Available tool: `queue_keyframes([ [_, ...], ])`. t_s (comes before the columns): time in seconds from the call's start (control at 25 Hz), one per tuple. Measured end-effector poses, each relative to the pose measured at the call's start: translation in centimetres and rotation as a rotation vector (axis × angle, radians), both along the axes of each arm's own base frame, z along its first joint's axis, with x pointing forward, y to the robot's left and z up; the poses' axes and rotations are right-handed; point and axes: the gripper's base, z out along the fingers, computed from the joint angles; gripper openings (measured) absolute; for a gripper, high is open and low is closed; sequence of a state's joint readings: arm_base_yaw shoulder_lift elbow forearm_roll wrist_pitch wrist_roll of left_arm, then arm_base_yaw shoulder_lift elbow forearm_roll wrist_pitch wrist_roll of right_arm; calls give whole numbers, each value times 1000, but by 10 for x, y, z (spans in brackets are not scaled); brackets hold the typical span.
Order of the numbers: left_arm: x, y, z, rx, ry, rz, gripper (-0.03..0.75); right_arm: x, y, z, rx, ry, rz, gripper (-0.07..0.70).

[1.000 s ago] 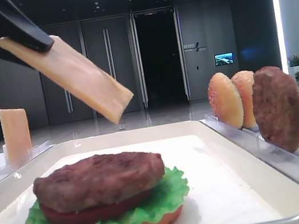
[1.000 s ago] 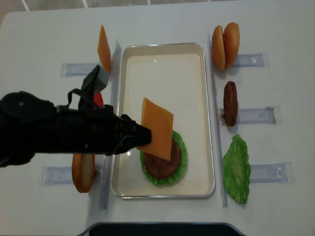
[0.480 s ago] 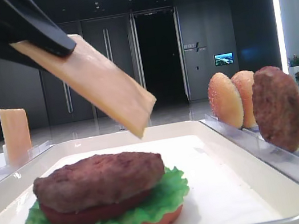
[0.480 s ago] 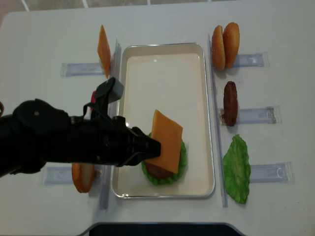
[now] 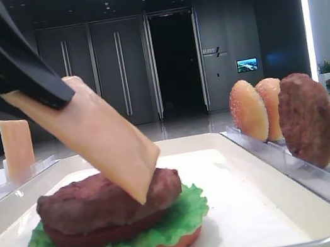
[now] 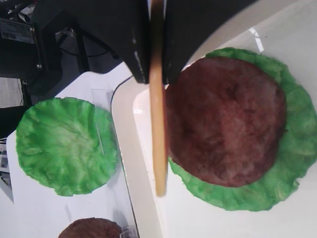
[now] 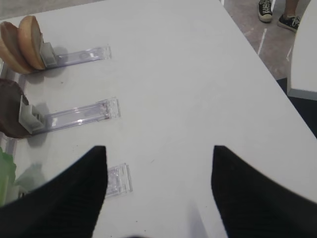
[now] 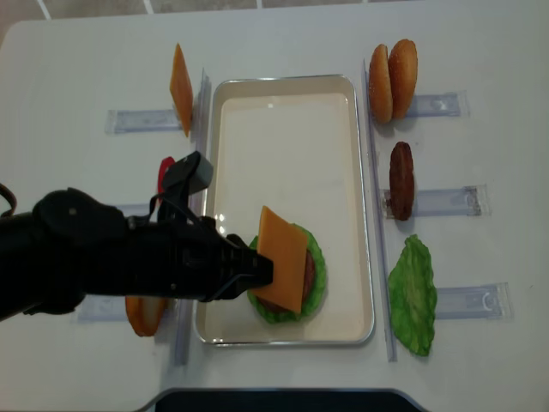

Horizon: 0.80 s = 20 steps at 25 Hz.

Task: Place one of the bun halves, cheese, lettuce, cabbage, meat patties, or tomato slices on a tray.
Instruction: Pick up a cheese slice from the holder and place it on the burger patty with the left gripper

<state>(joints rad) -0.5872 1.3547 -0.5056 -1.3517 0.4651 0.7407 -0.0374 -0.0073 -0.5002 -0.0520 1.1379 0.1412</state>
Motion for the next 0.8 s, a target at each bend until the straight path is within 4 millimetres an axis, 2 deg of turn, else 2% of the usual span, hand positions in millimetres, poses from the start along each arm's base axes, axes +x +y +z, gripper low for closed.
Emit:
queue_keyframes([
  [0.68, 3, -1, -9, 23, 18, 6, 36, 0, 0, 0, 0, 0, 0, 461],
  [0.8, 5, 0, -9, 35, 5, 14, 71, 0, 0, 0, 0, 0, 0, 461],
])
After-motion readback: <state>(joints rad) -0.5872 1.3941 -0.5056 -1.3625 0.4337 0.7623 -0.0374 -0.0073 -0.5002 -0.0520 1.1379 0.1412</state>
